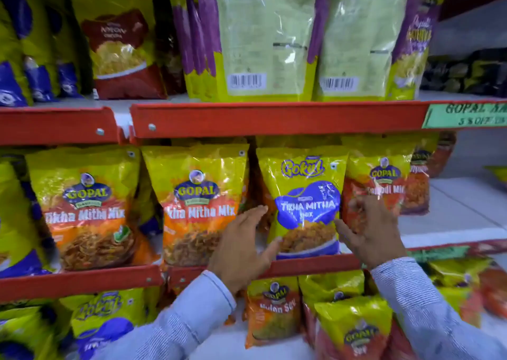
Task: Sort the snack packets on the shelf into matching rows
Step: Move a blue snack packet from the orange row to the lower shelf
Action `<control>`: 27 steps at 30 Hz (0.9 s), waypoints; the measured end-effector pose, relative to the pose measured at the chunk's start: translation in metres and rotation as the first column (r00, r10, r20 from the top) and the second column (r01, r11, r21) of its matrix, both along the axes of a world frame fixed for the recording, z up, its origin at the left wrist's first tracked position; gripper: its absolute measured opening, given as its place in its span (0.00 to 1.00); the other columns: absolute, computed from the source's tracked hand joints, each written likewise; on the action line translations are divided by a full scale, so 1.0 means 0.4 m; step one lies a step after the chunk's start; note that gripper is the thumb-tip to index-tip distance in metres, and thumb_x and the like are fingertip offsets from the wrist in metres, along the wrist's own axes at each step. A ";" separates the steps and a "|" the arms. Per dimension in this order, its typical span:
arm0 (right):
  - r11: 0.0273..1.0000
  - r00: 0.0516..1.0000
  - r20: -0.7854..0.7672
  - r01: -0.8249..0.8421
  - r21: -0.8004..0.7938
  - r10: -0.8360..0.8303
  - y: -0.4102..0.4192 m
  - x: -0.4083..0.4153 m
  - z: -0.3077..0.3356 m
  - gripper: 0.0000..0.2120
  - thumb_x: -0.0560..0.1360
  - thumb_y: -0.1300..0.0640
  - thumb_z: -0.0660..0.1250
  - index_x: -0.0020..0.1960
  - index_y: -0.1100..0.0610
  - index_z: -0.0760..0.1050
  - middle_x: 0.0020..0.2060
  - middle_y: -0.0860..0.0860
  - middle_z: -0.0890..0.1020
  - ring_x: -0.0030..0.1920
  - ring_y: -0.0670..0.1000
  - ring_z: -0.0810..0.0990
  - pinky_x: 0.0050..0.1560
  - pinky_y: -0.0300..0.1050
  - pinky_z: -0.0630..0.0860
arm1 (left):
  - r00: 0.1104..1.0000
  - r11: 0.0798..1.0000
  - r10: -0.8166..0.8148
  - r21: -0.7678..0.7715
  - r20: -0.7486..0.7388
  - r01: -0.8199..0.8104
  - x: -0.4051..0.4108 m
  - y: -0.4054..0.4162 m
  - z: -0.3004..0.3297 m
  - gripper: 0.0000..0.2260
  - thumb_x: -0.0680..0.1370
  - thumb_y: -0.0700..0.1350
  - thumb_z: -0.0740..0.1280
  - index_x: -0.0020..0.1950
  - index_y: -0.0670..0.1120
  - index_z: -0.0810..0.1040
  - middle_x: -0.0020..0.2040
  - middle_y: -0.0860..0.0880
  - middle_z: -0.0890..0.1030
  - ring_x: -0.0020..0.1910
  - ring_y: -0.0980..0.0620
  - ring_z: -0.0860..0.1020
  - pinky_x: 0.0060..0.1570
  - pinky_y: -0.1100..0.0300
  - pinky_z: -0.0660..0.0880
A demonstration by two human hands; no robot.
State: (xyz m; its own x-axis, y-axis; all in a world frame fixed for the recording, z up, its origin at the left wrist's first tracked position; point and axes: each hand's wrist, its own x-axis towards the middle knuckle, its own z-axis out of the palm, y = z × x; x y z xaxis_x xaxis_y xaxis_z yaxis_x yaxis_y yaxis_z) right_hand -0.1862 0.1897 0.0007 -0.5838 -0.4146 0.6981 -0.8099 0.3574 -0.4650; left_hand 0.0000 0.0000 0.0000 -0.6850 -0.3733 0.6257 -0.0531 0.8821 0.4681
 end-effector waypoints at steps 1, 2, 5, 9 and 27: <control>1.000 0.992 0.123 -0.001 -0.006 0.002 0.000 -0.033 -0.024 0.21 0.66 0.53 0.74 0.53 0.61 0.74 0.45 0.56 0.80 0.46 0.57 0.81 0.49 0.45 0.72 | 0.999 0.999 -0.008 0.049 0.049 0.006 -0.026 0.003 -0.014 0.30 0.70 0.54 0.73 0.69 0.44 0.73 0.66 0.45 0.79 0.64 0.48 0.78 0.66 0.64 0.67; 0.998 0.962 0.267 -0.056 0.008 0.052 -0.003 -0.041 -0.027 0.24 0.66 0.56 0.77 0.57 0.63 0.74 0.48 0.56 0.81 0.49 0.57 0.81 0.53 0.48 0.74 | 0.994 0.995 -0.025 0.094 0.110 0.015 -0.043 0.017 -0.013 0.32 0.69 0.54 0.75 0.69 0.43 0.72 0.66 0.44 0.79 0.65 0.46 0.77 0.65 0.61 0.68; 0.949 0.768 0.593 -0.315 0.022 0.242 -0.020 -0.092 -0.070 0.25 0.68 0.74 0.73 0.62 0.65 0.71 0.46 0.44 0.86 0.52 0.49 0.84 0.54 0.42 0.80 | 0.972 0.978 -0.041 0.210 0.232 -0.009 -0.097 0.017 -0.033 0.32 0.66 0.57 0.78 0.64 0.44 0.74 0.59 0.44 0.83 0.58 0.44 0.80 0.56 0.56 0.75; 0.920 0.707 0.612 -0.382 -0.092 0.355 -0.026 -0.104 -0.081 0.25 0.64 0.76 0.75 0.51 0.53 0.76 0.38 0.40 0.87 0.38 0.34 0.83 0.41 0.28 0.78 | 0.987 0.934 -0.023 0.356 0.160 -0.036 -0.111 0.004 -0.056 0.34 0.58 0.61 0.76 0.60 0.48 0.77 0.54 0.47 0.86 0.52 0.49 0.84 0.53 0.49 0.80; 0.873 0.647 0.627 -0.473 -0.116 0.433 -0.081 0.336 -0.423 0.25 0.55 0.37 0.81 0.49 0.38 0.78 0.43 0.23 0.81 0.44 0.29 0.81 0.51 0.30 0.79 | 0.977 0.855 0.136 0.479 0.165 -0.200 0.356 -0.023 -0.406 0.24 0.58 0.65 0.78 0.50 0.59 0.82 0.48 0.79 0.78 0.49 0.76 0.78 0.47 0.72 0.76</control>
